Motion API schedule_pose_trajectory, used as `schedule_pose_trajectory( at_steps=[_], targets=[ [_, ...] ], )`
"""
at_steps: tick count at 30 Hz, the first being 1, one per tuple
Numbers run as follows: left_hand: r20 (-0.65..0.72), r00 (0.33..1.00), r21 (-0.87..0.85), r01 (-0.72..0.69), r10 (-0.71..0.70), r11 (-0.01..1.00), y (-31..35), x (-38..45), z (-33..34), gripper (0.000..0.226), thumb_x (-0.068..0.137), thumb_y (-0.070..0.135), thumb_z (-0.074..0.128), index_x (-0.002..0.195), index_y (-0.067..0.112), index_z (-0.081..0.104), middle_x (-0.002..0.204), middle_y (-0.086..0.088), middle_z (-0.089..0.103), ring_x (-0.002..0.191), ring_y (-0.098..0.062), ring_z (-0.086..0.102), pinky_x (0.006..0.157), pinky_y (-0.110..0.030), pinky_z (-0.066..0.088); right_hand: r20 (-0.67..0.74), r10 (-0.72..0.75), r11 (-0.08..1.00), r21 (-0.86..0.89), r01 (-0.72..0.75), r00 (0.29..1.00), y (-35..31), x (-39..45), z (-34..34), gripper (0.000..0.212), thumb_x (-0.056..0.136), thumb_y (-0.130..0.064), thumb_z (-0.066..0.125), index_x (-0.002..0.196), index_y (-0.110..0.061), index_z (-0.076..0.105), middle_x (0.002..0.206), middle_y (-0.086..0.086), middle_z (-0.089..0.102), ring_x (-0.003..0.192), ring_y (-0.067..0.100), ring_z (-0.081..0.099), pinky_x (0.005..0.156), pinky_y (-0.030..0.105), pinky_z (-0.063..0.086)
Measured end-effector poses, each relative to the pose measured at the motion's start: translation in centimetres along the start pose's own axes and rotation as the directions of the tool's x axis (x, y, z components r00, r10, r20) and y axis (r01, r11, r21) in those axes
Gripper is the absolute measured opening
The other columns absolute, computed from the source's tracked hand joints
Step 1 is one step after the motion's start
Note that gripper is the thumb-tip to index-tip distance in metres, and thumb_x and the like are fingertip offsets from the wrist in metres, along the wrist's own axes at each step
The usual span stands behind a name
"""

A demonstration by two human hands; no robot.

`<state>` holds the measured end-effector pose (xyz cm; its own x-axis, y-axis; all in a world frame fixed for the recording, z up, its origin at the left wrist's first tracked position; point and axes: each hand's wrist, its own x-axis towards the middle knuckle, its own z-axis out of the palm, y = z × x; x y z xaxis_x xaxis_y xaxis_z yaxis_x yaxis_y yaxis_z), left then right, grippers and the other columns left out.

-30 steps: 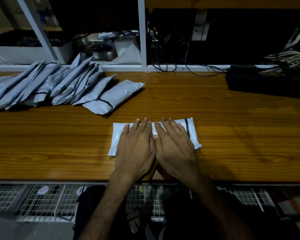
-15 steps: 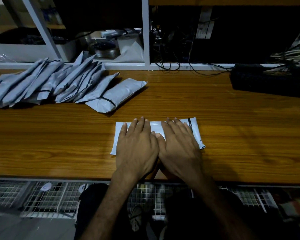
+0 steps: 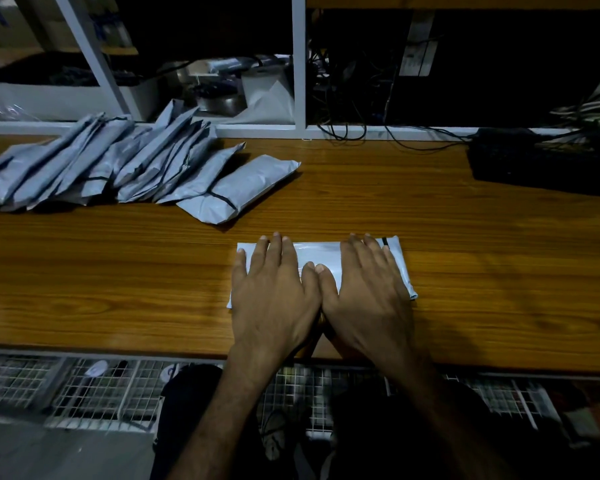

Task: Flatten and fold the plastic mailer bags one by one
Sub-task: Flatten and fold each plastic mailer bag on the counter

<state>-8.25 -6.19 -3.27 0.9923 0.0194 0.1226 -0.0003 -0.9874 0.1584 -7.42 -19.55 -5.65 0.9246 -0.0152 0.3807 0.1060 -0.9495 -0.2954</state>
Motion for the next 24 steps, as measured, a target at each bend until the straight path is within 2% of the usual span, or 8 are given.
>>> schedule_pose_trajectory(
  at_steps=[9,14,18,24],
  targets=[
    [-0.005,0.993,-0.034,0.115,-0.115,0.993,-0.6,-0.2,0.3,0.086,0.098,0.065,0.007,0.165,0.011,0.019,0.173,-0.007,0.015,0.16,-0.023,0.009,0.128,-0.05,0.012,-0.037,0.034,0.999,-0.03,-0.035,0.999,0.2,-0.1,0.0,0.085,0.098,-0.064,0.033,0.149,0.002,0.047,0.157,0.02,0.046,0.151,0.031,0.035,0.125,0.047,0.026],
    [0.0,0.995,-0.025,0.103,-0.103,0.994,-1.7,-0.3,0.1,0.086,0.097,0.063,0.002,0.165,0.013,0.015,0.174,-0.005,0.011,0.16,-0.023,0.006,0.126,-0.056,0.001,0.054,0.054,0.997,-0.063,-0.051,0.997,0.8,-0.1,-0.8,0.096,0.095,-0.076,0.021,0.159,-0.007,0.033,0.168,0.011,0.029,0.157,0.023,0.02,0.129,0.041,0.013],
    [-0.006,0.996,-0.042,0.085,-0.086,0.995,-2.6,-0.5,0.0,0.082,0.099,0.059,-0.001,0.166,0.014,0.011,0.174,-0.004,0.009,0.16,-0.024,0.004,0.125,-0.061,-0.001,0.127,0.077,0.997,-0.04,-0.073,0.989,2.0,0.1,-1.5,0.096,0.093,-0.08,0.017,0.164,-0.014,0.019,0.173,0.004,0.015,0.159,0.019,0.01,0.129,0.04,0.008],
    [0.021,0.998,-0.063,0.062,-0.06,0.996,-4.5,-0.6,-0.5,0.076,0.099,0.054,-0.002,0.166,0.02,0.006,0.174,-0.002,0.007,0.16,-0.029,0.002,0.124,-0.067,0.0,0.182,0.066,0.997,-0.039,-0.06,0.981,3.4,0.1,-2.3,0.089,0.096,-0.073,0.01,0.164,-0.016,0.017,0.173,0.001,0.014,0.159,0.017,0.01,0.129,0.04,0.005]
  ],
)
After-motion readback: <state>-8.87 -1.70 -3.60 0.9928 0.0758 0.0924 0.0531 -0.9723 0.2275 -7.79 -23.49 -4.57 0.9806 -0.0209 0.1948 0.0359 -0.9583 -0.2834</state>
